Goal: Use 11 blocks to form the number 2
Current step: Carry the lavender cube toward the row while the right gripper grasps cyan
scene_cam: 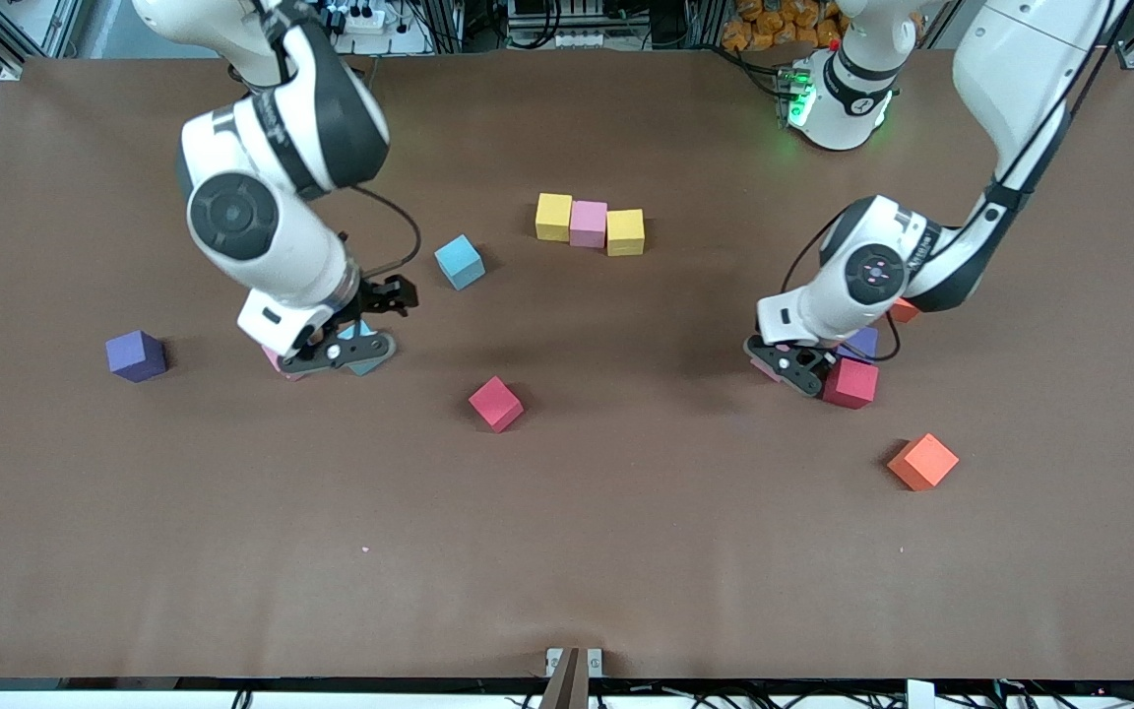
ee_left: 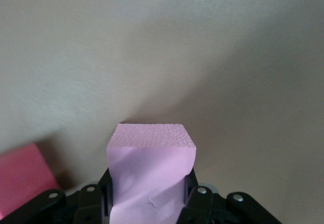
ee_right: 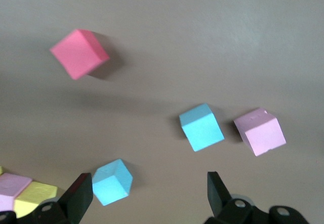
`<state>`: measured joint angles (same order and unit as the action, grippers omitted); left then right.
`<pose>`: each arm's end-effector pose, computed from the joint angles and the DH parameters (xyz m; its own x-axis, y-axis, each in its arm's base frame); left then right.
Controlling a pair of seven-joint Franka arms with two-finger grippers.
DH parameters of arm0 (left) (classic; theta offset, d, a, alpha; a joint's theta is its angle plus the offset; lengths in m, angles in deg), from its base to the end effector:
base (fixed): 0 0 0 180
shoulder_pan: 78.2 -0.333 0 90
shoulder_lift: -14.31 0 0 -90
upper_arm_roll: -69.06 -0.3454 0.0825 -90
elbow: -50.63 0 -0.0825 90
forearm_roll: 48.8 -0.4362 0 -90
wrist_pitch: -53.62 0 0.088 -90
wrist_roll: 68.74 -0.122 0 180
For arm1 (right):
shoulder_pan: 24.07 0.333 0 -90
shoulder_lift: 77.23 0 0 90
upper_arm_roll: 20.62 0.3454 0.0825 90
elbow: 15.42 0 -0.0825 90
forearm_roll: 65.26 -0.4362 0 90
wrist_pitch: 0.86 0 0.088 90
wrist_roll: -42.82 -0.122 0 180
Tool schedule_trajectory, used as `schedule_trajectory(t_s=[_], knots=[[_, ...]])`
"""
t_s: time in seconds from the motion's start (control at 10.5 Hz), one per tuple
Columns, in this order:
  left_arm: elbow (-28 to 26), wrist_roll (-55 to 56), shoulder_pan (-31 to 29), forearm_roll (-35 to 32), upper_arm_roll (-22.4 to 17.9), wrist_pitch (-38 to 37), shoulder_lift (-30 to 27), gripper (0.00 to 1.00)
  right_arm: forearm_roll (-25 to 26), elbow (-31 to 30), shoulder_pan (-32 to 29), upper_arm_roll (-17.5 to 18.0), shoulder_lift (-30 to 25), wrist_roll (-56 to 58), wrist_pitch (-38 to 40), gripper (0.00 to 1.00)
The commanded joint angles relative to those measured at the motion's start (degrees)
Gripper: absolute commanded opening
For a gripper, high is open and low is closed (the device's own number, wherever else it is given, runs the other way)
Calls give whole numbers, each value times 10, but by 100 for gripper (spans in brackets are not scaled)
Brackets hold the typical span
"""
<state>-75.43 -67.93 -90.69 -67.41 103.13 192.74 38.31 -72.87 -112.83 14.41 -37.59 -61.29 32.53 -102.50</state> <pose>0.5377 -0.2201 0.1828 0.8254 -0.5576 -0.0888 -0.5561 -0.8300 0.0423 0.6114 0.2703 0.4152 0.9682 0.1565 -0.1950 0.1581 -0.9874 -0.0076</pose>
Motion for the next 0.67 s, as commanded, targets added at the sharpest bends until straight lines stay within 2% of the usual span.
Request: schedule_trajectory(t_s=[0.0,0.19,0.38,0.48,0.57], knots=[[-10,174,54,-1,-1,-35,-42,6,-1,-33,-8,5,-7,8,-14,100],[-5,336,81,23,28,-49,-48,6,0,-73,-9,5,-11,71,-52,100],[-5,468,91,45,62,-49,-55,9,1,-141,-8,5,-13,135,-146,100],[-5,516,94,54,71,-49,-55,14,1,-167,-9,5,-12,179,-178,100],[-2,528,99,70,83,-47,-51,12,1,-191,-9,5,-13,217,-202,100]])
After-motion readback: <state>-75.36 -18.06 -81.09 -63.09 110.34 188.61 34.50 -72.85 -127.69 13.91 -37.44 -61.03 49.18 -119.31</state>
